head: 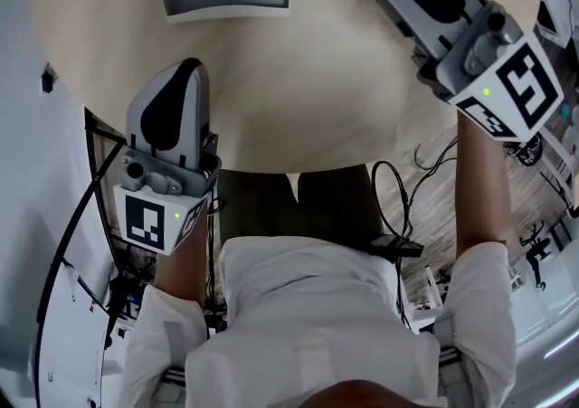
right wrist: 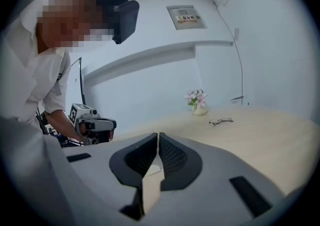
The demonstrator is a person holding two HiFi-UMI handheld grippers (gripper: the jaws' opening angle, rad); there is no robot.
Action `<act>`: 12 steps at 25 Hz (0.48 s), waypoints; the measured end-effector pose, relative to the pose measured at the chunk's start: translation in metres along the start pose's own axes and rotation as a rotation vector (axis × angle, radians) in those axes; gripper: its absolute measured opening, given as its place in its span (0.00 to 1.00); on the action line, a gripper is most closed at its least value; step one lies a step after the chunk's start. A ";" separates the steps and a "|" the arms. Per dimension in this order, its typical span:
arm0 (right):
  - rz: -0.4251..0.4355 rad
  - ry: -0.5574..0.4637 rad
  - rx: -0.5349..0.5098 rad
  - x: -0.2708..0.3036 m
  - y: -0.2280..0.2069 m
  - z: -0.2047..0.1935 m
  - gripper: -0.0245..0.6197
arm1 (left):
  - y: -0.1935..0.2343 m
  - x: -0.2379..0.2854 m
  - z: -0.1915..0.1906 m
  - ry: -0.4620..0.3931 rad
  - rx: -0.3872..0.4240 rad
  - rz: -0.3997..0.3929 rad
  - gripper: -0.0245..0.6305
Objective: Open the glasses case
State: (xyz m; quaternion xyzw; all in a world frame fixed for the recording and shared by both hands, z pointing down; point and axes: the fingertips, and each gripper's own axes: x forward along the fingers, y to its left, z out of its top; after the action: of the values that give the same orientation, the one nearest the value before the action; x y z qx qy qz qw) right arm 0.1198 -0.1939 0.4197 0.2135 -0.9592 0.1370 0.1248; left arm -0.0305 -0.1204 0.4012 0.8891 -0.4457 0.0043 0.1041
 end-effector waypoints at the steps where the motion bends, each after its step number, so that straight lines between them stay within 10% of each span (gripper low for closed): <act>1: -0.008 -0.037 -0.013 -0.011 0.010 0.012 0.08 | -0.006 -0.002 0.010 -0.007 -0.003 0.004 0.06; 12: -0.245 -0.384 -0.041 -0.130 0.102 0.156 0.08 | -0.062 -0.048 0.154 -0.052 0.121 -0.047 0.06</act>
State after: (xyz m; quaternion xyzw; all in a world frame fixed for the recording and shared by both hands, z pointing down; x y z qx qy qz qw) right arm 0.1607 -0.1055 0.2138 0.3479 -0.9349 0.0581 -0.0402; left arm -0.0234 -0.0752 0.2348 0.9038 -0.4262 0.0055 0.0387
